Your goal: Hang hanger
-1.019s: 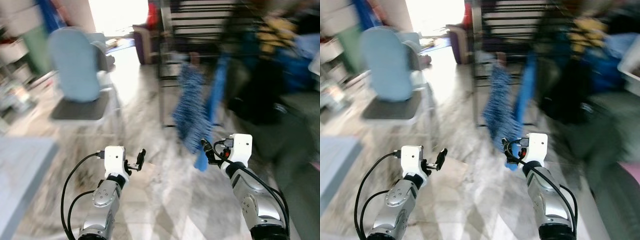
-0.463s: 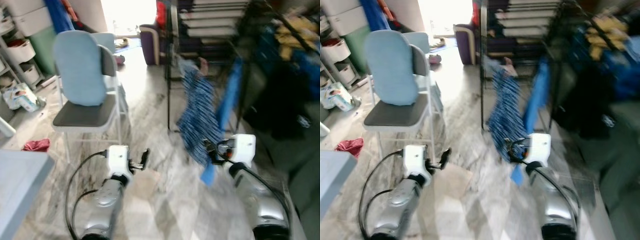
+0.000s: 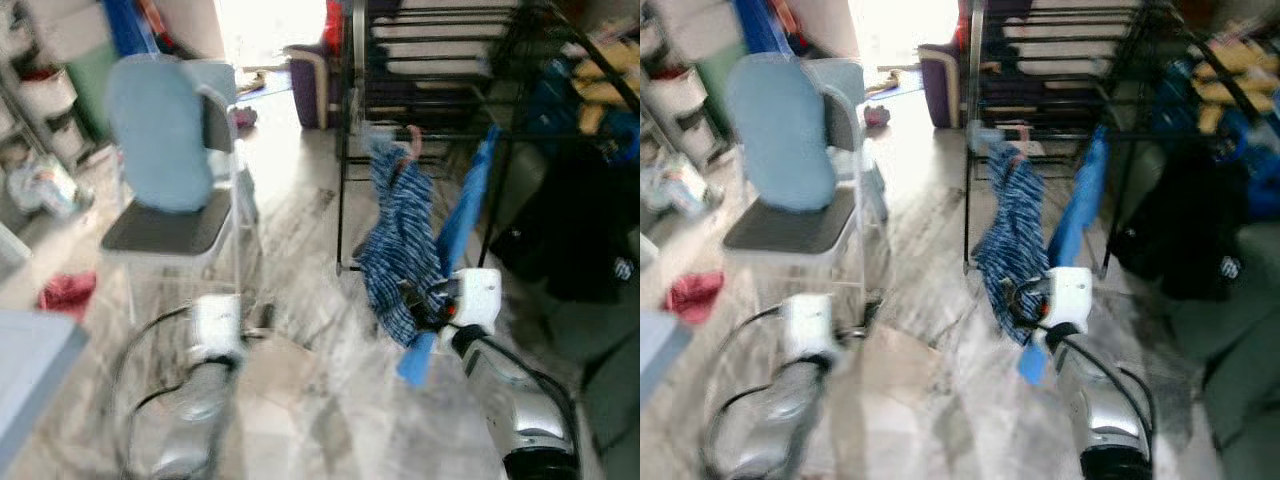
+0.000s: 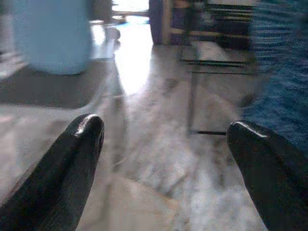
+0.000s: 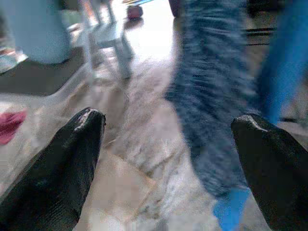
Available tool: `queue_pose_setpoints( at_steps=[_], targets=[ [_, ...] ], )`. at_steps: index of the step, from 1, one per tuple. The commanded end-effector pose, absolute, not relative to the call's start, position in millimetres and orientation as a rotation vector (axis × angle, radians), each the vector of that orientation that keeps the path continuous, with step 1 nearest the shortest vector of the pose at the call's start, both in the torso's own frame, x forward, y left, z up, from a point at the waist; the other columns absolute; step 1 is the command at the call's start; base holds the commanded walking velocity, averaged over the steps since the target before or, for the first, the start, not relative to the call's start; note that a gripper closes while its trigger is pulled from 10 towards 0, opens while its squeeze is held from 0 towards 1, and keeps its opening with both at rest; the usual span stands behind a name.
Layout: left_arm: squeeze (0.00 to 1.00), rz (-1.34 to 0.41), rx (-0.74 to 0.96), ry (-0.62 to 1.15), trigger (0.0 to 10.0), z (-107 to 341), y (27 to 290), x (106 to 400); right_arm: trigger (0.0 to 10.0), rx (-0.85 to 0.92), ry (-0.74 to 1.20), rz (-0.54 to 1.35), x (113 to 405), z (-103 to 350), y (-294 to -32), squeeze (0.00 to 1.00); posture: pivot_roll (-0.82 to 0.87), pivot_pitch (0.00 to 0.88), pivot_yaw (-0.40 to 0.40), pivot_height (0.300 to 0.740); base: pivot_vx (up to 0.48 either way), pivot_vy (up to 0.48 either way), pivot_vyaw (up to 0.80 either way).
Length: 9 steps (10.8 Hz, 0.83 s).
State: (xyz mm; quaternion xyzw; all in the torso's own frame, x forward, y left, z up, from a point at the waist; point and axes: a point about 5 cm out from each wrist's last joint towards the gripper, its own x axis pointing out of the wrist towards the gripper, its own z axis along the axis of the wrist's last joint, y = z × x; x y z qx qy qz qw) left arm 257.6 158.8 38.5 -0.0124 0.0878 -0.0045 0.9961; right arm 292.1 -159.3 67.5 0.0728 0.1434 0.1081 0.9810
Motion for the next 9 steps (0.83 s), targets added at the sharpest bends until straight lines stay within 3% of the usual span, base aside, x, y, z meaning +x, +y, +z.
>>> queue_pose_setpoints(
  at_steps=[1, 5, 7, 9],
  targets=[
    [0.00, 0.032, -0.014, 0.172, 10.0, 40.1, 167.1, 255.1, 10.0, 0.141, 0.296, 0.262, 295.9, 68.4, -150.7, 0.00, -0.03, 0.000, -0.045, 0.740, 0.000, 0.000, 0.00],
    [0.00, 0.039, 0.103, 0.101, 10.0, 57.8, 183.7, 262.5, 10.0, 0.139, 0.251, 0.175, 305.3, 72.9, -155.5, 0.00, -0.01, 0.000, -0.013, 0.740, 0.000, 0.000, 0.00],
    [0.00, 0.065, 0.118, 0.068, 10.0, 63.3, 193.8, 261.4, 10.0, 0.129, 0.243, 0.101, 297.5, 69.1, -171.4, 0.00, -0.03, 0.000, -0.001, 0.740, 0.000, 0.000, 0.00],
    [0.00, 0.043, 0.135, 0.066, 10.0, 60.3, 187.3, 257.2, 10.0, 0.131, 0.262, 0.071, 284.1, 59.4, -177.2, 0.00, -0.05, 0.000, 0.029, 0.740, 0.000, 0.000, 0.00]
  ],
)
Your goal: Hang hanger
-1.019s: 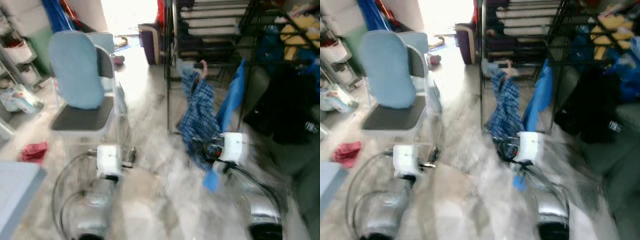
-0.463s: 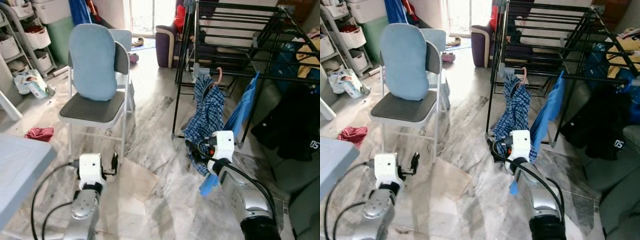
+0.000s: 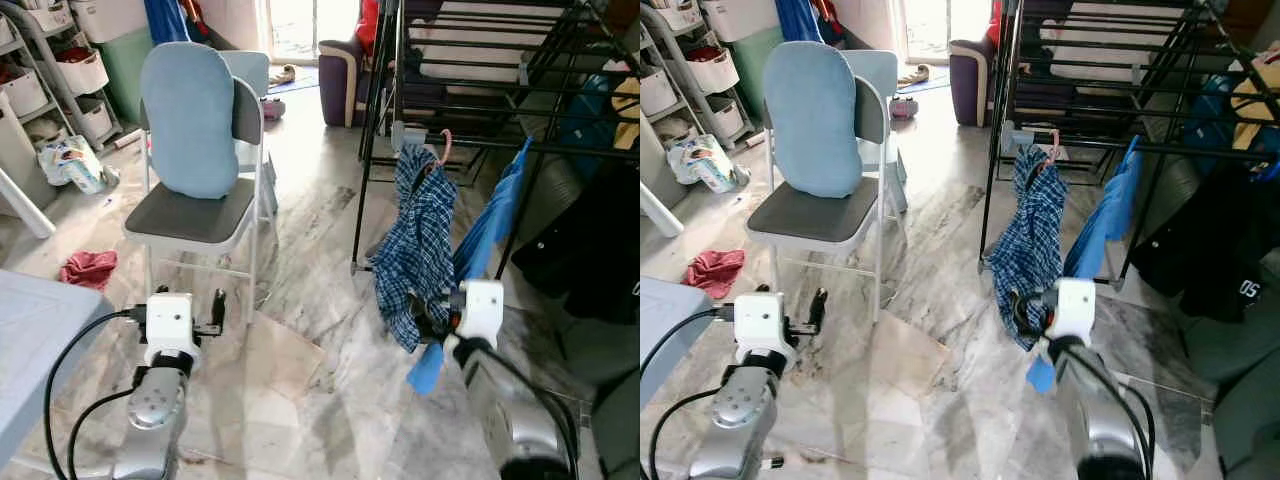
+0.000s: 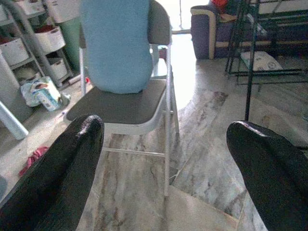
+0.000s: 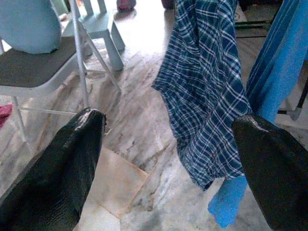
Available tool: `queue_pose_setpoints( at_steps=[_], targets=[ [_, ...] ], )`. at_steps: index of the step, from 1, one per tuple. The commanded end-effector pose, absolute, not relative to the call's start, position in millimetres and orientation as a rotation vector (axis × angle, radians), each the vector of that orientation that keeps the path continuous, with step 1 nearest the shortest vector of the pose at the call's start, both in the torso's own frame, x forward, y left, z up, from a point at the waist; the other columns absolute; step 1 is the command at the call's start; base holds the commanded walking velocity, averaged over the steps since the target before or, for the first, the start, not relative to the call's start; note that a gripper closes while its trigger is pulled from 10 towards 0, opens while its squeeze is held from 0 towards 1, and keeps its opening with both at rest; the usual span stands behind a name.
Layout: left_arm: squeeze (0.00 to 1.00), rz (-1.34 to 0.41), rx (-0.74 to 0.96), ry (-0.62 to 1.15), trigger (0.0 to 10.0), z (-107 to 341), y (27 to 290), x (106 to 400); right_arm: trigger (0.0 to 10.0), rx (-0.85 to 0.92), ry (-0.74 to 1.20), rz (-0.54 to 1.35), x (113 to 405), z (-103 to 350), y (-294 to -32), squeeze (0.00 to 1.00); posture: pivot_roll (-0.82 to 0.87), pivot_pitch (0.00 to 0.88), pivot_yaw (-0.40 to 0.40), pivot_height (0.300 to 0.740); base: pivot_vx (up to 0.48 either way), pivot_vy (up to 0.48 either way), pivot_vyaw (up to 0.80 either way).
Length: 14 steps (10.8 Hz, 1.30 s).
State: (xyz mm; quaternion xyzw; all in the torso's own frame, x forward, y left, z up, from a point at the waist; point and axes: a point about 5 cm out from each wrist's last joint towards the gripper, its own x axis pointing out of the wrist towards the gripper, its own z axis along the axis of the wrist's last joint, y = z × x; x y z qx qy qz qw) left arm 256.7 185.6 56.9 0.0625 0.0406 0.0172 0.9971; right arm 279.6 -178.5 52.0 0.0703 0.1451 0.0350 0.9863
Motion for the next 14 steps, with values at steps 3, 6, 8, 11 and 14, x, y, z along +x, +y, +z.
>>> queue_pose_setpoints(
  at_steps=[3, 6, 8, 11, 14],
  targets=[
    [0.00, 0.019, 0.130, 0.085, 10.0, 54.2, 180.1, 250.2, 10.0, 0.123, 0.278, 0.079, 273.7, 53.0, -174.6, 0.00, -0.06, 0.000, 0.026, 0.740, 0.000, 0.000, 0.00],
    [0.00, 0.018, 0.128, 0.087, 10.0, 53.5, 179.1, 249.5, 10.0, 0.119, 0.272, 0.080, 279.0, 56.7, -176.1, 0.00, -0.05, 0.000, 0.023, 0.740, 0.000, 0.000, 0.53],
    [0.00, 0.018, 0.128, 0.087, 10.0, 53.5, 179.1, 249.5, 10.0, 0.119, 0.272, 0.080, 279.0, 56.7, -176.1, 0.00, -0.05, 0.000, 0.023, 0.740, 0.000, 0.000, 0.80],
    [0.00, 0.018, 0.128, 0.087, 10.0, 53.5, 179.1, 249.5, 10.0, 0.119, 0.272, 0.080, 279.0, 56.7, -176.1, 0.00, -0.05, 0.000, 0.023, 0.740, 0.000, 0.000, 0.80],
    [0.00, 0.018, 0.128, 0.087, 10.0, 53.5, 179.1, 249.5, 10.0, 0.119, 0.272, 0.080, 279.0, 56.7, -176.1, 0.00, -0.05, 0.000, 0.023, 0.740, 0.000, 0.000, 0.80]
  ],
)
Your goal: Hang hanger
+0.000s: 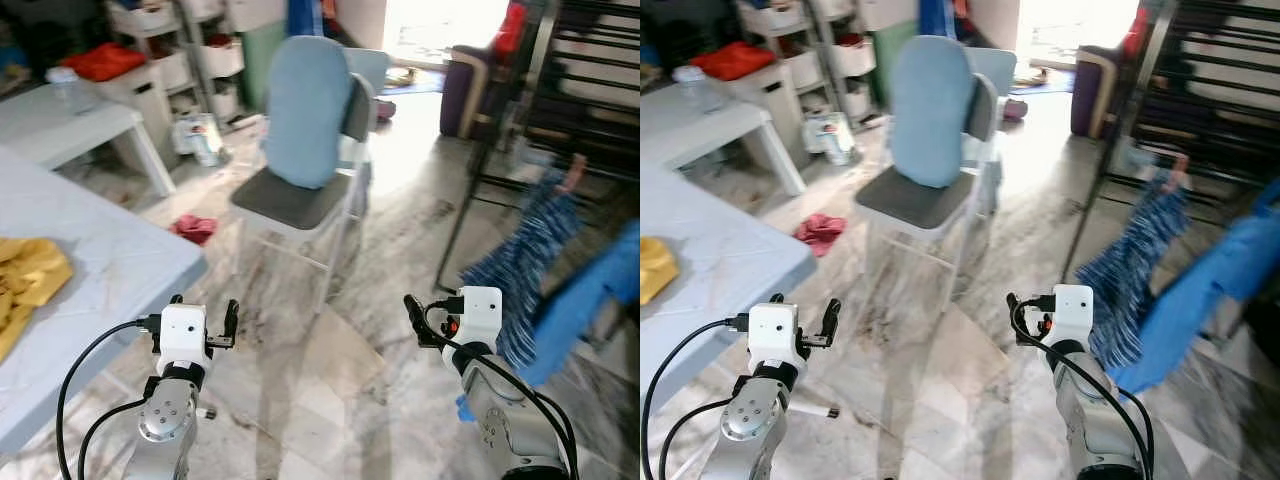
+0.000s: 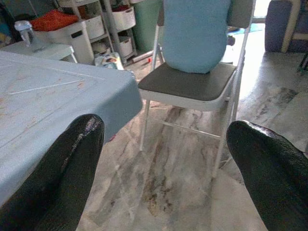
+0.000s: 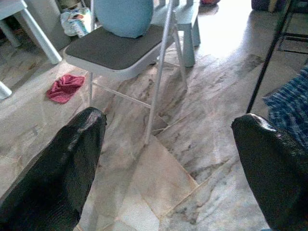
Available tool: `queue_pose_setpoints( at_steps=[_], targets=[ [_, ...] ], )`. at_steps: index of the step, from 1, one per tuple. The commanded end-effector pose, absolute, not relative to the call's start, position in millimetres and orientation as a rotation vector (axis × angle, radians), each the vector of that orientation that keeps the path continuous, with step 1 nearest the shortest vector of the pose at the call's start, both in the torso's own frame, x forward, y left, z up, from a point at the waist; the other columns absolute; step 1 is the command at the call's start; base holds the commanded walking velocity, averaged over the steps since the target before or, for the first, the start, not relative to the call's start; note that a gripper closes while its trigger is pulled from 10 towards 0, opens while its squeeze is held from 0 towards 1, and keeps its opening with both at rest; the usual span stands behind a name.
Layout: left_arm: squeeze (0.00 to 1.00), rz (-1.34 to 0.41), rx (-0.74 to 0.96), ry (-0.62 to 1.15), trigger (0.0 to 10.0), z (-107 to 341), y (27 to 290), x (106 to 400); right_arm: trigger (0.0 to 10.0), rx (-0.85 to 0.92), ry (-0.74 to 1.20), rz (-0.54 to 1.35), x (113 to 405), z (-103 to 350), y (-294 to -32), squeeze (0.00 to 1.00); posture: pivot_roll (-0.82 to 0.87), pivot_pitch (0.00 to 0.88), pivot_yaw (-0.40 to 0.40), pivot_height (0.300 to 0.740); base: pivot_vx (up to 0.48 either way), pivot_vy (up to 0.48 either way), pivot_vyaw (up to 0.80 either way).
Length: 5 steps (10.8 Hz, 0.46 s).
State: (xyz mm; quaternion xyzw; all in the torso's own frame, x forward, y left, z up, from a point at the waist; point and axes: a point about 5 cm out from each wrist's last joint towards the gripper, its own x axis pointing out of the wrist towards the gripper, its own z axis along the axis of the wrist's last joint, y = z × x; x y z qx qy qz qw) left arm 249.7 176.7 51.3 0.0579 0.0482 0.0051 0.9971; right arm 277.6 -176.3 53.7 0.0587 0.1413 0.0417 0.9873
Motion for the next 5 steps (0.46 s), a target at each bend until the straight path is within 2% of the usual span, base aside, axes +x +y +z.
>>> queue_pose_setpoints(
  at_steps=[1, 2, 3, 5],
  targets=[
    [0.00, 0.018, 0.128, 0.087, 10.0, 53.5, 179.1, 249.5, 10.0, 0.119, 0.272, 0.080, 279.0, 56.7, -176.1, 0.00, -0.05, 0.000, 0.023, 0.740, 0.000, 0.000, 0.80],
    [0.00, 0.018, 0.127, 0.088, 10.0, 53.7, 179.0, 249.4, 10.0, 0.126, 0.270, 0.074, 279.6, 57.1, -176.8, 0.00, -0.05, 0.000, 0.023, 0.740, 0.000, 0.000, 0.00],
    [0.00, 0.003, 0.065, 0.100, 10.0, 53.0, 177.9, 248.8, 10.0, 0.137, 0.275, 0.008, 278.6, 57.4, -186.7, 0.00, -0.06, 0.000, 0.019, 0.740, 0.000, 0.000, -0.80],
    [0.00, -0.003, 0.058, 0.098, 10.0, 53.3, 175.0, 250.2, 10.0, 0.132, 0.271, 0.013, 279.1, 58.2, -186.5, 0.00, -0.07, 0.000, 0.019, 0.740, 0.000, 0.000, -0.80]
  ],
)
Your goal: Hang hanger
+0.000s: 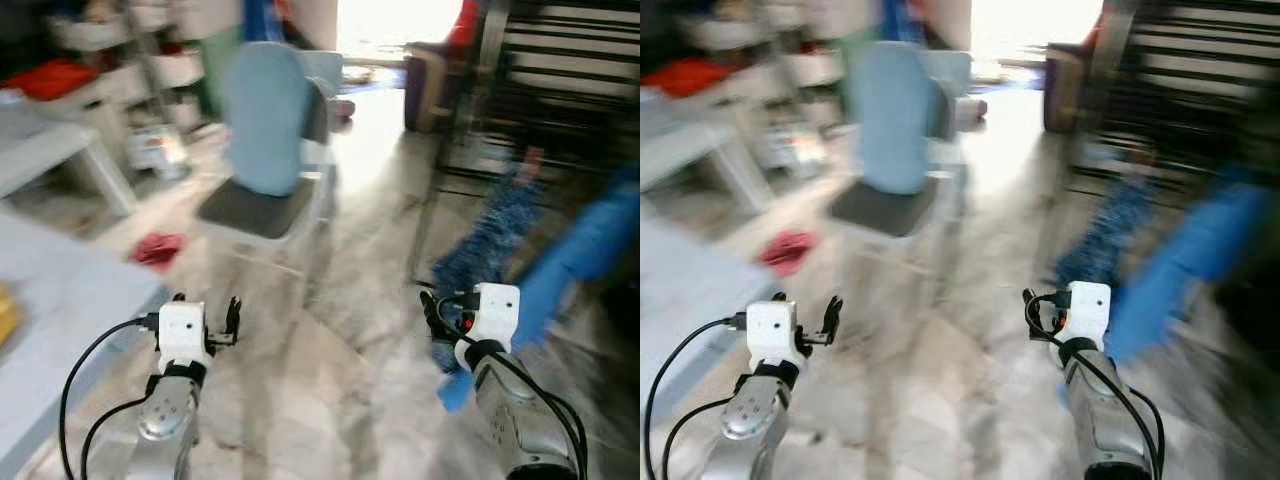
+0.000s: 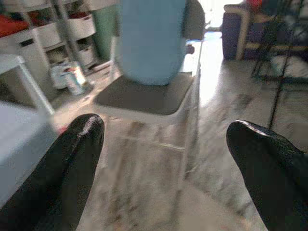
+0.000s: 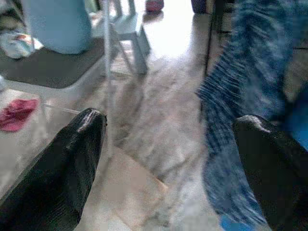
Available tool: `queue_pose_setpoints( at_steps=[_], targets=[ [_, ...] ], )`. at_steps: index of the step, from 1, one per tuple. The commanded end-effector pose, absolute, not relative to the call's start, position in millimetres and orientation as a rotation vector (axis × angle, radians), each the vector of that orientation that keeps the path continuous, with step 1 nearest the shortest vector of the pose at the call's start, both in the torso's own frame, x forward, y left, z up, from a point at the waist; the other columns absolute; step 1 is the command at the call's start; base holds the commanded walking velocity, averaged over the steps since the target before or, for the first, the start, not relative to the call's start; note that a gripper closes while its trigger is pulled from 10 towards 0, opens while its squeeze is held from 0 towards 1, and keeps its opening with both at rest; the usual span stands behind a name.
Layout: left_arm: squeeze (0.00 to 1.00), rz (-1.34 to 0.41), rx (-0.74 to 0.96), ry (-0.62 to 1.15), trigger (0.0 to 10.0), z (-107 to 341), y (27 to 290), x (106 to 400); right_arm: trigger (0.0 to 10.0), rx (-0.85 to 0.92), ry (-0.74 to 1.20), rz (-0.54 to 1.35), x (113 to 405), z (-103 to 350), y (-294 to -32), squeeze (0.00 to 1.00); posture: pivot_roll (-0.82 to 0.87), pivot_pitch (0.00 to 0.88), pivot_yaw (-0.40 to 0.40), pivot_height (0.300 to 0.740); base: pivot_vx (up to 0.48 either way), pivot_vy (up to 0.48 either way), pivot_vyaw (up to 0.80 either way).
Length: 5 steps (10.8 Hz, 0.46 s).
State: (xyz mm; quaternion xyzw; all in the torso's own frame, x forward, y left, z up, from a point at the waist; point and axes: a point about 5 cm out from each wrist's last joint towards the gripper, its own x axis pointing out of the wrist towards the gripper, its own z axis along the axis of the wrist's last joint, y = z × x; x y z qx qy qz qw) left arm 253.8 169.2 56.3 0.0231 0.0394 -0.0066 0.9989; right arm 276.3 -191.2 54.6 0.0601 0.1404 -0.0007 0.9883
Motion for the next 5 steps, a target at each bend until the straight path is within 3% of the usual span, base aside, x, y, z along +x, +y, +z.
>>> queue_pose_setpoints(
  at_steps=[1, 5],
  targets=[
    [0.00, -0.009, 0.047, 0.093, 10.0, 53.3, 172.8, 251.2, 10.0, 0.132, 0.265, 0.020, 279.8, 59.6, -185.0, 0.00, -0.07, 0.000, 0.018, 0.740, 0.000, 0.000, 0.00],
    [0.00, -0.013, 0.033, 0.105, 10.0, 50.9, 168.7, 250.2, 10.0, 0.122, 0.268, 0.038, 281.5, 60.3, -183.9, 0.00, -0.07, 0.000, 0.011, 0.740, 0.000, 0.000, 0.00]
  ],
)
